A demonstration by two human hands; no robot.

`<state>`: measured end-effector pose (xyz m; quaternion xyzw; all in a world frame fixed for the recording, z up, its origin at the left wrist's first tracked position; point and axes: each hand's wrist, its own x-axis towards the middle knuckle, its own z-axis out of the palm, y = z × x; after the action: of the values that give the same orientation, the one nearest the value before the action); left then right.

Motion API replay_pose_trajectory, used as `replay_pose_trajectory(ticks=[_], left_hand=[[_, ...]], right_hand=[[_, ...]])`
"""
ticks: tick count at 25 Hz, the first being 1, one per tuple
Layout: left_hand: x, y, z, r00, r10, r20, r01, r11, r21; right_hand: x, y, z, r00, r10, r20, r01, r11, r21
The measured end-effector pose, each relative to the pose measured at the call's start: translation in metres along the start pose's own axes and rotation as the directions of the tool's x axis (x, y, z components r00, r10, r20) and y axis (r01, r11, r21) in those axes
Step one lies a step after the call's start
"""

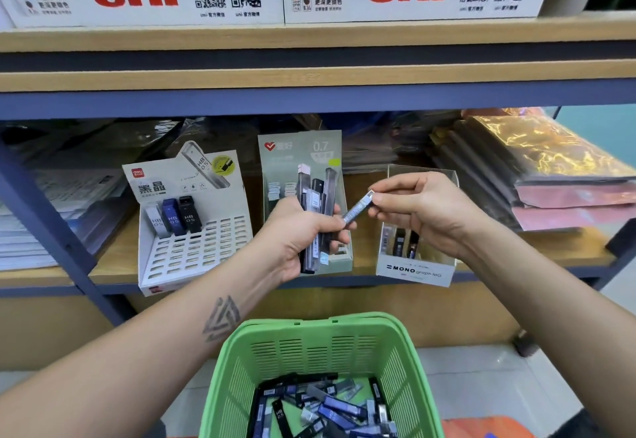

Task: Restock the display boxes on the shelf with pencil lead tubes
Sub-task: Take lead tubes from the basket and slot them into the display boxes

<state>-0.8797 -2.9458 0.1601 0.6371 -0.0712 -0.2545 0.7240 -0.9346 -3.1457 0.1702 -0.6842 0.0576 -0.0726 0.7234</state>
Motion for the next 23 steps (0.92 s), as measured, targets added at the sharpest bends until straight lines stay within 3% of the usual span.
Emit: replay_pose_trajectory(ticks=[4,7,10,12,17,23], left_hand=[[0.009,-0.009,0.026,1.0,0.005,0.014,-0.005,1.0,0.01],[0.013,-0.013,0.04,1.0,-0.006,0.026,0.006,1.0,0.001],[0.016,-0.017,0.045,0.999,-0.023,0.042,0.024,1.0,-0.004],[0.017,-0.018,0.044,0.999,-0.028,0.045,0.028,1.0,0.002],[0.017,-0.019,0.039,0.999,-0.031,0.039,0.03,0.999,0.022],[0.016,-0.021,0.034,0.998,-0.046,0.04,0.044,0.999,0.031]], right_hand=[[-0.013,-0.004,-0.018,0.993,-0.07,-0.095,0.06,0.993,-0.102],[-0.019,-0.006,-0.036,0.954,-0.202,-0.222,0.126,0.942,-0.312],[-0.016,0.007,-0.053,0.911,-0.331,-0.245,0.1,0.755,-0.649],[-0.014,0.02,-0.054,0.915,-0.35,-0.202,0.066,0.623,-0.779],[-0.015,0.041,-0.04,0.927,-0.345,-0.145,0.034,0.463,-0.886],[-0.01,0.061,-0.032,0.943,-0.298,-0.151,-0.009,0.428,-0.904]])
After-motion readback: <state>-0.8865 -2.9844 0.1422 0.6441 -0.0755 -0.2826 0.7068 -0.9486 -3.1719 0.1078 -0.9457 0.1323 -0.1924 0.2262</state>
